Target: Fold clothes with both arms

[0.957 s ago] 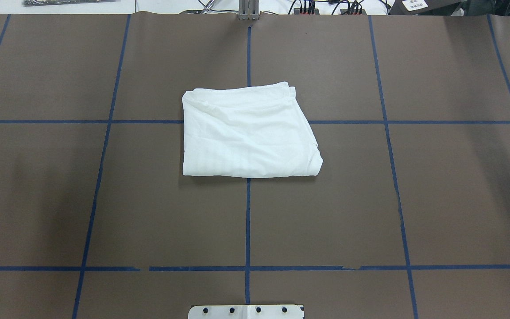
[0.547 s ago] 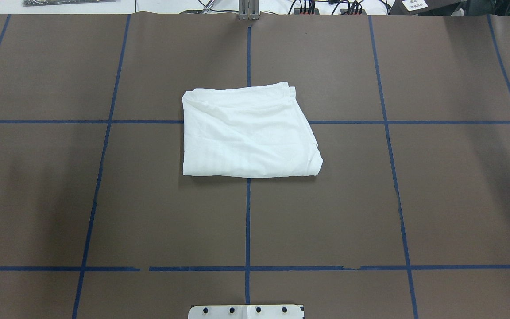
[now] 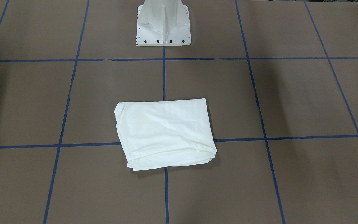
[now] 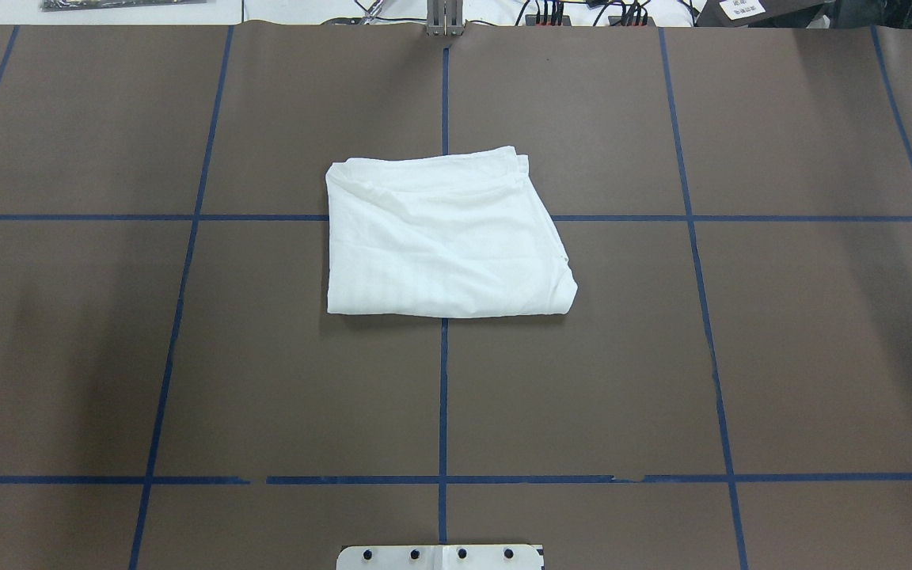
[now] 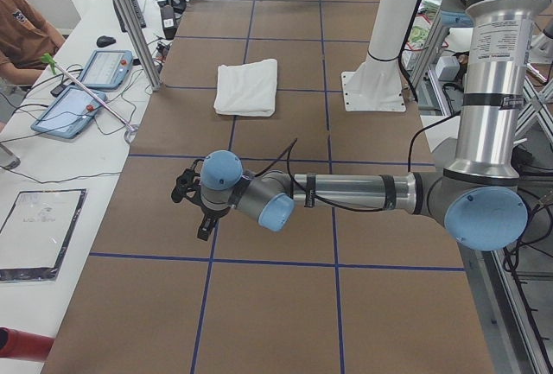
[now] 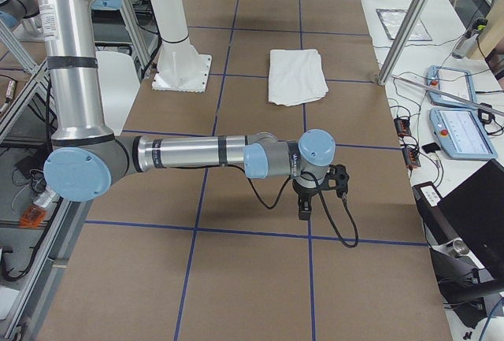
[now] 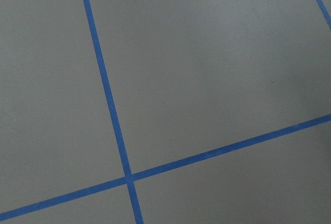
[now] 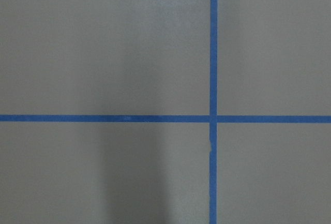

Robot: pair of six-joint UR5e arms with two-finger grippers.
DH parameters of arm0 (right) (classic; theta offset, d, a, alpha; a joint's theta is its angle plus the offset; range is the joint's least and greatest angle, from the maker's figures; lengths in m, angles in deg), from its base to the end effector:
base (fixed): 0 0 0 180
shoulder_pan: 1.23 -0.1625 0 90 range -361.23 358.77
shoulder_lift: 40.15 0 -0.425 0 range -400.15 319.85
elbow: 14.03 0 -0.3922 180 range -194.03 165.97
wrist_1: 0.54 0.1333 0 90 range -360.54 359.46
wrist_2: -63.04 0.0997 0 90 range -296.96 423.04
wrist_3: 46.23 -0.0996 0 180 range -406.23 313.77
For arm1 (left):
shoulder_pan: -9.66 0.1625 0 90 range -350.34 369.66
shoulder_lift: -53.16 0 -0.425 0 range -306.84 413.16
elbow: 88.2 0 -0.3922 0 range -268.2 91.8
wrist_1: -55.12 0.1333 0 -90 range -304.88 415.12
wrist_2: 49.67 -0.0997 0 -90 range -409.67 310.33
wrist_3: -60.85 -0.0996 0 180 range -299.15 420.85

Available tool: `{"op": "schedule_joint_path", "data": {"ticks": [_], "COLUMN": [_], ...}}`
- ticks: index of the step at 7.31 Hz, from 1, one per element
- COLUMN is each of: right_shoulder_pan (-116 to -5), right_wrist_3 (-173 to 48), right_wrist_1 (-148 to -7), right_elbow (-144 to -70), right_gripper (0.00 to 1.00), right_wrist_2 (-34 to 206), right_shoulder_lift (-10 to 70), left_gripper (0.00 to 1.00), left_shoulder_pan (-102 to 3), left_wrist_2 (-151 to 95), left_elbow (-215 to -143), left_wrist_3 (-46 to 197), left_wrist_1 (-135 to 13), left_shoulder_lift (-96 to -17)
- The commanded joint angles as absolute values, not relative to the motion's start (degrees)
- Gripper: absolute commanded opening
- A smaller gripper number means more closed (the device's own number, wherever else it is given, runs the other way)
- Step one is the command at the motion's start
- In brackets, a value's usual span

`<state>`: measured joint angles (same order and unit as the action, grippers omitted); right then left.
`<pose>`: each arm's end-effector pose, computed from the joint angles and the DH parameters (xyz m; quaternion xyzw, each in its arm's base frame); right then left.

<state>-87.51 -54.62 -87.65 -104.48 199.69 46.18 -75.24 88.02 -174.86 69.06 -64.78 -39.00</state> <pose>0.0266 -0.5285 0.6141 0.0141 -0.3989 0.0132 0.9168 -0.0125 -0.5310 0.6062 0.1799 0.4153 0.0762 0.8885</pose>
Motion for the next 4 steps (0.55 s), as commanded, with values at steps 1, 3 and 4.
{"op": "schedule_joint_path", "data": {"ticks": [1,3,4], "right_shoulder_pan": [-87.5,-87.4,-87.4], "right_wrist_3": [-54.7,-54.7,-54.7], "right_wrist_1": [-87.7,-87.6,-87.6], "right_elbow": [-104.1,-103.3,-103.4], "right_gripper": [1.00,1.00,1.00], "right_wrist_2": [199.6,199.7,199.7], "right_shoulder_lift": [47.6,47.6,47.4], "left_gripper": [1.00,1.00,1.00], "left_shoulder_pan": [-75.4,-75.7,-77.2], "left_wrist_2": [87.2,84.9,84.8], "left_elbow": [-175.3,-175.5,-177.7], "left_wrist_3": [69.1,69.3,69.2], "left_wrist_1": [-64.7,-64.6,-64.1], "left_shoulder_lift": [-38.7,-38.1,-37.3]}}
